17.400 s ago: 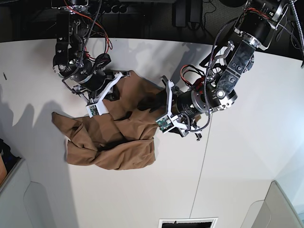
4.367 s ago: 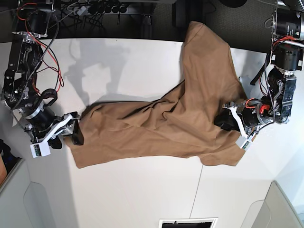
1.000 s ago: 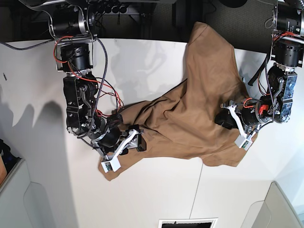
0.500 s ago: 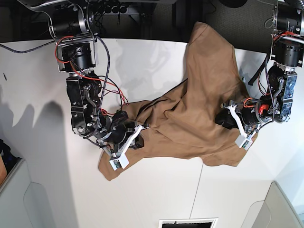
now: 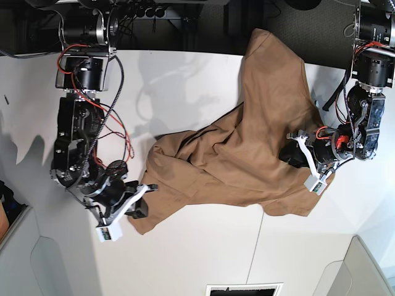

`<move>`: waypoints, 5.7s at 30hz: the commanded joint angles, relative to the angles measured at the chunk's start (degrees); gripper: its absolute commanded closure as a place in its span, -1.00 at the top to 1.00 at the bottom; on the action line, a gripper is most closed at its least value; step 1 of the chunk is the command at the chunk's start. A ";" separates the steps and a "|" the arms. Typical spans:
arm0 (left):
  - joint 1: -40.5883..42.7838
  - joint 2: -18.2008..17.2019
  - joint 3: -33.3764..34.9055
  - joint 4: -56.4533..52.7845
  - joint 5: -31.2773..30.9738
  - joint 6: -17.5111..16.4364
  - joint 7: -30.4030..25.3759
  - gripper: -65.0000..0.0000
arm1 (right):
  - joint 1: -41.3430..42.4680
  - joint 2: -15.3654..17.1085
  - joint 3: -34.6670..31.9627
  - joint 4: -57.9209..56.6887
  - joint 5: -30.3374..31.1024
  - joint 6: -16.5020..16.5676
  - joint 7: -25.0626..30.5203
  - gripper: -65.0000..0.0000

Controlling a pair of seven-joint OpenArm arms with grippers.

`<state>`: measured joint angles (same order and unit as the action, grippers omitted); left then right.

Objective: Layout the t-shirt on the table in an organized manner, then fold the t-shirt properly
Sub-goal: 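Drag the shirt with the right gripper outward while the left gripper holds, then swing the left gripper with its shirt fold toward the right gripper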

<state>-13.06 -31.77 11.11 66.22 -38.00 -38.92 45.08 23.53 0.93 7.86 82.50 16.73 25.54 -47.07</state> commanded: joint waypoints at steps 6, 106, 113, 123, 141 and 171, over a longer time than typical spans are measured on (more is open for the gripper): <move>-0.09 -0.59 0.13 -2.54 2.19 0.50 2.69 -0.13 | -1.38 4.15 1.51 0.50 7.72 0.66 0.81 -1.00; -0.31 -0.46 0.13 -3.39 4.39 0.76 1.01 -0.13 | -32.57 7.91 8.31 20.11 10.49 3.26 3.56 -1.00; -2.40 -1.27 0.11 2.82 -3.37 2.19 1.92 -0.13 | -33.55 7.91 8.31 20.46 10.64 3.26 4.87 -1.00; -2.36 3.98 7.37 22.36 -7.17 -0.57 3.19 -0.37 | -33.73 7.76 8.31 20.28 8.55 3.21 3.85 -1.00; -10.78 29.29 30.12 0.33 20.87 5.75 -8.90 -0.47 | -34.21 4.13 8.31 20.31 6.21 3.26 3.32 -1.00; -12.33 29.99 30.12 -5.81 21.11 6.80 -8.63 -0.47 | -33.70 3.80 8.31 20.31 10.27 3.23 3.50 -0.51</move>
<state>-24.51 -1.69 41.28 60.47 -18.92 -33.23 33.76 -10.68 4.60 16.01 101.89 25.91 28.67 -44.66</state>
